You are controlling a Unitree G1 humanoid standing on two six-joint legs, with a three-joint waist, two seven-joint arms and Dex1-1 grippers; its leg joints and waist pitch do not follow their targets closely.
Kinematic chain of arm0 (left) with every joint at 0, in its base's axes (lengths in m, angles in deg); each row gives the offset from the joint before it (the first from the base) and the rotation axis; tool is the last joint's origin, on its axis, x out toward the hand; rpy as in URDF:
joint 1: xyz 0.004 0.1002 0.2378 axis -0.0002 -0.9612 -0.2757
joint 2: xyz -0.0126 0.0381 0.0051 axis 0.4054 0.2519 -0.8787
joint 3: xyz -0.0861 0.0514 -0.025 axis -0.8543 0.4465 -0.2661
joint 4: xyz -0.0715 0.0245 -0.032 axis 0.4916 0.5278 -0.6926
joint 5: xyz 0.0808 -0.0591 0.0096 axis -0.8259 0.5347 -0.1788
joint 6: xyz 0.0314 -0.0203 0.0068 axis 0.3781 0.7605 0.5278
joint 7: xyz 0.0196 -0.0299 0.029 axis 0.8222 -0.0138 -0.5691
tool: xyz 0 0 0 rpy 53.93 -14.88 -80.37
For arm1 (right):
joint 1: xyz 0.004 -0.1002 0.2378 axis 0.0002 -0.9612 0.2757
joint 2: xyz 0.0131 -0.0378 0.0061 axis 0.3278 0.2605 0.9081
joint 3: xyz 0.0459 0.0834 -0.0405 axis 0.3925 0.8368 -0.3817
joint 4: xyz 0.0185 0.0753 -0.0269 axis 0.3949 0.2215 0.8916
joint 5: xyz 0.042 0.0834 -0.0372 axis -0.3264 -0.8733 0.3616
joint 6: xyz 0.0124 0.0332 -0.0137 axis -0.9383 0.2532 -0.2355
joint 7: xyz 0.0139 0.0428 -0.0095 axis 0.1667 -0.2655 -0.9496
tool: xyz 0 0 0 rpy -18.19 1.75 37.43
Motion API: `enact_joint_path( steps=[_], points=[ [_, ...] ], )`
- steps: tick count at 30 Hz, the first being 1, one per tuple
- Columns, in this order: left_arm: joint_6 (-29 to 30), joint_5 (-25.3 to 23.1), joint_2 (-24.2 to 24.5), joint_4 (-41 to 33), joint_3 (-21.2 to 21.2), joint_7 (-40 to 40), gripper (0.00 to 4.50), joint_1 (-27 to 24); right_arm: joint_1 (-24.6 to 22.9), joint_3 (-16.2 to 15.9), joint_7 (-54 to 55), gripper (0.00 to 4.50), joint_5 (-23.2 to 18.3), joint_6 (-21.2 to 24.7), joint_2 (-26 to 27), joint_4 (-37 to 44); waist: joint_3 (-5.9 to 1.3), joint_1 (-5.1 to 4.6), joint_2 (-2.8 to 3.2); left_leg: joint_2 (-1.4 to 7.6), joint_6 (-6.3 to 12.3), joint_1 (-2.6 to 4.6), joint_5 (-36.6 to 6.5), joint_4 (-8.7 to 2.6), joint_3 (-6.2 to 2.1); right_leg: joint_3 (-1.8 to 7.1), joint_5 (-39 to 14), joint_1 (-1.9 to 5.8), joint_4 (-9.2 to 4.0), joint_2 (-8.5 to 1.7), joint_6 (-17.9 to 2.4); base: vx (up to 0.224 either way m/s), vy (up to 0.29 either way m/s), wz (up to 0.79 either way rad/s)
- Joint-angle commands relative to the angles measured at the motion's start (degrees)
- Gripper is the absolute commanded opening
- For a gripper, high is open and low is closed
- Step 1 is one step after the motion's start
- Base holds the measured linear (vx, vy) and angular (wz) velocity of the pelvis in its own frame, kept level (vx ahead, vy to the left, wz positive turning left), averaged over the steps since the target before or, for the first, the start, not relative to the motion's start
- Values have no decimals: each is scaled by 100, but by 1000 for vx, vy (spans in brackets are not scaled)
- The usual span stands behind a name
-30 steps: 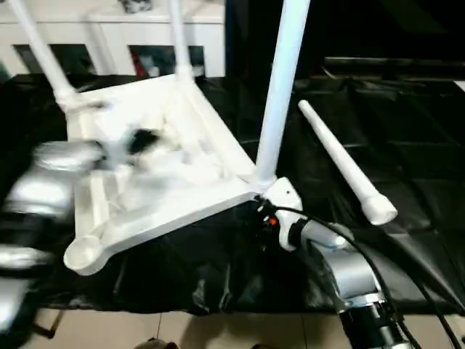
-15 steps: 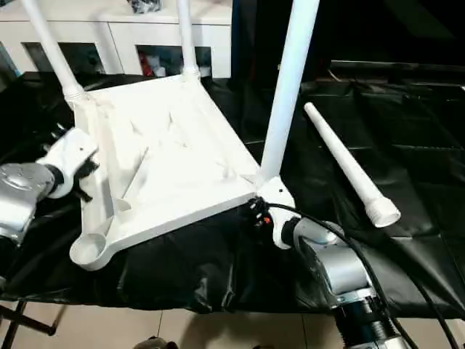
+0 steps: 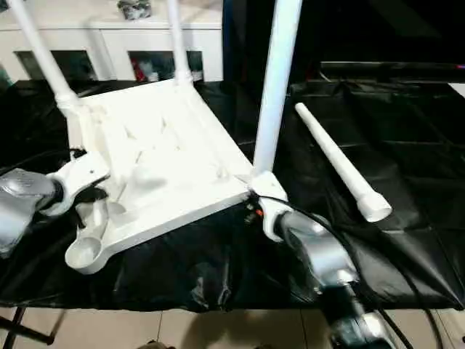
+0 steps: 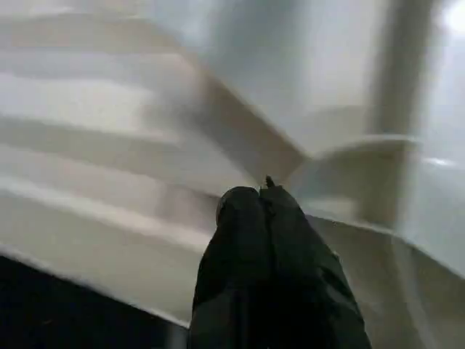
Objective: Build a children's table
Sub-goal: Rotate table base
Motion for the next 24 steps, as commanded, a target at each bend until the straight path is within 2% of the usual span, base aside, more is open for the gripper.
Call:
enact_joint_path(
  steps=[1,4,5,7,12,13,18,19,20,24],
  points=[
    [117,124,-44,-8,388,371,0,-243,184,-77,83,109,112,-146,86,-230,-329,-15,0,125,-87,95,-1483,-377,-117,267,-1910,212,-426,-431,-957,0,0,0],
    [-6,37,-150,99,222,11,0,-119,409,-78,127,90,187,-309,117,-586,-328,-13,-37,116,-76,107,-1522,-368,-106,271,-2018,210,-442,-434,-917,0,0,0],
    [-5,35,-156,112,208,-8,0,-106,418,-77,126,77,189,-316,116,-600,-319,-12,-24,113,-77,102,-1524,-372,-110,266,-2105,217,-456,-434,-889,0,0,0],
    [2,-4,-162,248,86,-173,0,27,510,-52,132,65,206,-404,114,-744,-330,5,-27,111,-71,117,-1505,-362,-106,268,-2154,205,-455,-432,-840,0,0,0],
    [-44,-150,-27,395,28,-423,0,155,574,-55,20,16,234,-628,69,-950,-328,-4,-48,100,-53,89,-1518,-371,-120,253,-2316,220,-468,-428,-708,0,0,0],
    [-59,-190,-21,450,28,-513,0,180,583,-46,26,16,246,-649,67,-988,-347,-5,-30,107,-47,88,-1427,-363,-119,259,-2121,214,-448,-422,-746,0,0,0],
    [-120,-315,9,637,44,-699,0,265,625,-30,14,7,261,-761,57,-1127,-373,1,-27,118,-15,63,-1225,-349,-117,257,-1459,235,-371,-410,-974,0,0,0],
    [-163,-299,3,677,79,-674,0,262,640,-31,4,7,259,-800,59,-1168,-374,-1,-5,116,-23,68,-1238,-346,-120,256,-1428,235,-364,-409,-1004,0,0,0],
    [-227,-138,-102,710,101,-511,0,225,666,-32,-2,7,261,-858,67,-1235,-376,0,-28,112,-17,66,-1256,-340,-112,257,-1399,238,-372,-413,-1040,0,0,0],
    [-334,-16,-261,777,217,-263,0,198,730,-28,16,7,283,-966,105,-1384,-366,10,-33,115,-14,62,-1296,-344,-109,259,-1487,243,-381,-428,-1062,0,0,0]
  ],
)
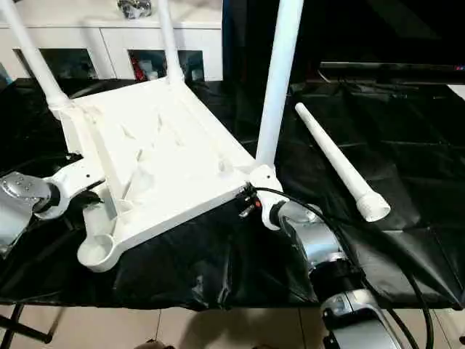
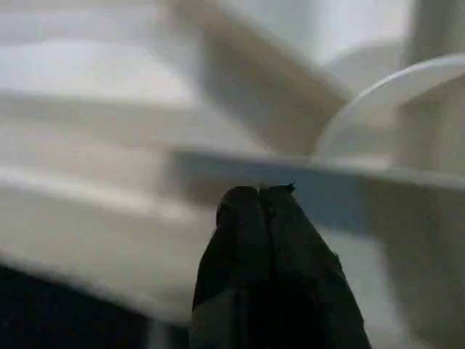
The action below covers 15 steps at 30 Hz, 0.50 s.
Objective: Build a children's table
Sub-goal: Rotate table base
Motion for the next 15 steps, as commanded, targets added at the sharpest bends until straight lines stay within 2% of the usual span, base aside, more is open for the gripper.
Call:
enact_joint_path(
  steps=[1,2,5,6,7,9,12,13,15],
  points=[
    [-72,68,-64,28,185,279,0,12,178,7,44,7,105,-128,69,-147,-375,-4,12,112,-6,80,-1338,-364,-97,263,-1591,252,-402,-441,-1027,0,0,0],
    [-72,68,-64,28,185,279,0,12,178,7,44,7,105,-128,69,-147,-372,-6,8,116,-10,82,-1359,-363,-96,266,-1662,251,-410,-445,-1012,0,0,0],
    [-180,61,-30,-13,526,847,0,-39,354,11,148,7,147,-326,164,-478,-355,-24,3,122,-37,98,-1453,-374,-100,267,-1859,236,-434,-449,-987,0,0,0],
    [-220,76,-15,-39,598,995,0,-50,400,14,172,7,155,-377,185,-563,-359,-24,-14,124,-35,103,-1457,-369,-100,273,-1869,233,-433,-458,-993,0,0,0],
    [-261,173,11,-180,753,1362,0,-68,532,44,254,7,162,-505,240,-799,-356,-20,-67,123,-13,86,-1414,-377,-106,273,-1921,250,-423,-469,-997,0,0,0],
    [-244,353,-7,-402,842,1693,0,-71,685,74,307,7,154,-606,309,-1017,-349,-35,-35,133,-40,103,-1426,-375,-99,279,-1952,224,-417,-460,-1020,0,0,0],
    [-2,801,-187,-826,824,2062,0,-77,905,87,359,7,158,-731,435,-1289,-372,-54,3,145,-90,94,-1336,-373,-98,282,-1593,248,-357,-455,-1154,0,0,0],
    [36,849,-232,-868,810,2095,0,-67,946,98,367,7,166,-775,464,-1358,-374,-66,-16,133,-71,86,-1295,-363,-83,279,-1458,253,-356,-449,-1192,0,0,0],
    [53,905,-332,-903,796,2107,0,-33,1011,94,387,7,191,-816,513,-1460,-391,-81,-17,123,-28,58,-1159,-351,-80,278,-1192,285,-319,-440,-1240,0,0,0]
  ],
)
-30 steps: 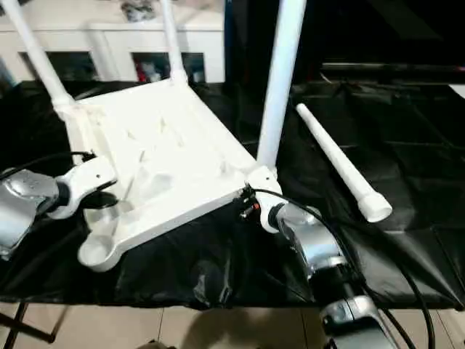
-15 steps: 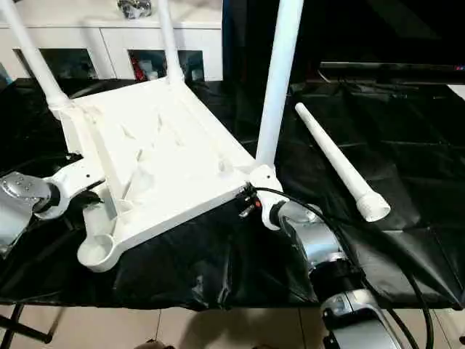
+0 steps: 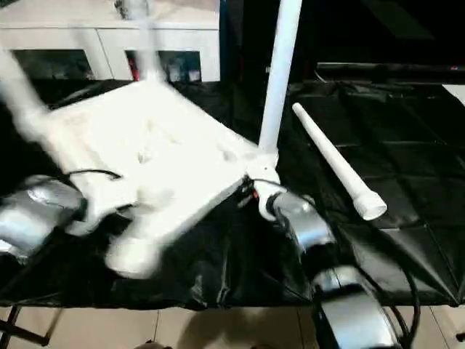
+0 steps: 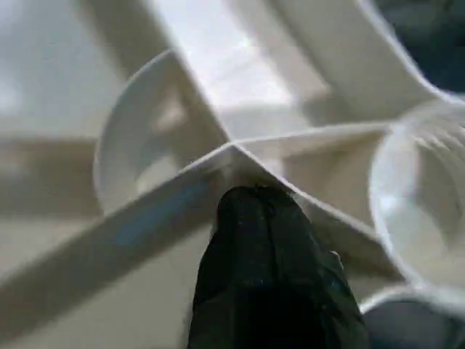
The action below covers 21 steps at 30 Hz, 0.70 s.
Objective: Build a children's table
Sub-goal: Rotate table base
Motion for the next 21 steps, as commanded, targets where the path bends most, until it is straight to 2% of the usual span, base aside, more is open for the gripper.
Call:
enact_joint_path(
  steps=[1,4,8,12,14,15,18,19,21],
  points=[
    [64,234,-200,-203,95,182,0,37,222,-79,-22,7,48,-209,205,-146,-391,16,-6,109,13,34,-1072,-355,-81,269,-1066,315,-323,-436,-1250,0,0,0],
    [66,258,-428,-179,117,137,0,107,350,-109,9,7,72,-318,340,-378,-400,-41,-6,104,77,27,-1005,-336,-78,262,-976,329,-325,-436,-1322,0,0,0],
    [38,230,-785,51,152,-119,0,308,422,-119,23,7,132,-446,465,-606,-380,-70,-18,116,96,41,-1126,-345,-81,259,-1270,319,-357,-435,-1274,0,0,0],
    [-40,192,-1073,281,130,-464,0,424,380,-139,28,7,173,-499,491,-638,-379,-79,-25,107,111,48,-1151,-335,-73,259,-1333,314,-374,-421,-1234,0,0,0],
    [-301,64,-1333,716,-44,-1044,0,599,345,-125,52,7,213,-567,429,-679,-384,-86,-34,103,138,36,-1131,-330,-73,256,-1315,322,-374,-414,-1212,0,0,0],
    [-447,-1,-1406,910,-121,-1298,0,675,333,-103,69,7,218,-594,383,-685,-386,-77,-39,98,145,57,-1161,-322,-65,256,-1332,310,-391,-409,-1190,0,0,0],
    [-616,-63,-1427,1097,-198,-1514,0,734,313,-42,105,7,197,-612,327,-656,-397,-69,-48,104,154,36,-1110,-327,-83,248,-1321,336,-375,-425,-1168,0,0,0],
    [-747,-46,-1395,1191,-282,-1623,0,747,257,92,139,7,138,-544,251,-503,-394,-73,-64,102,191,33,-1060,-323,-79,249,-1261,330,-376,-422,-1191,0,0,0],
    [-771,22,-1380,1163,-374,-1667,0,725,189,167,209,7,125,-443,181,-319,-397,-63,-87,107,214,34,-1036,-318,-72,255,-1225,332,-364,-425,-1188,0,0,0]
  ],
)
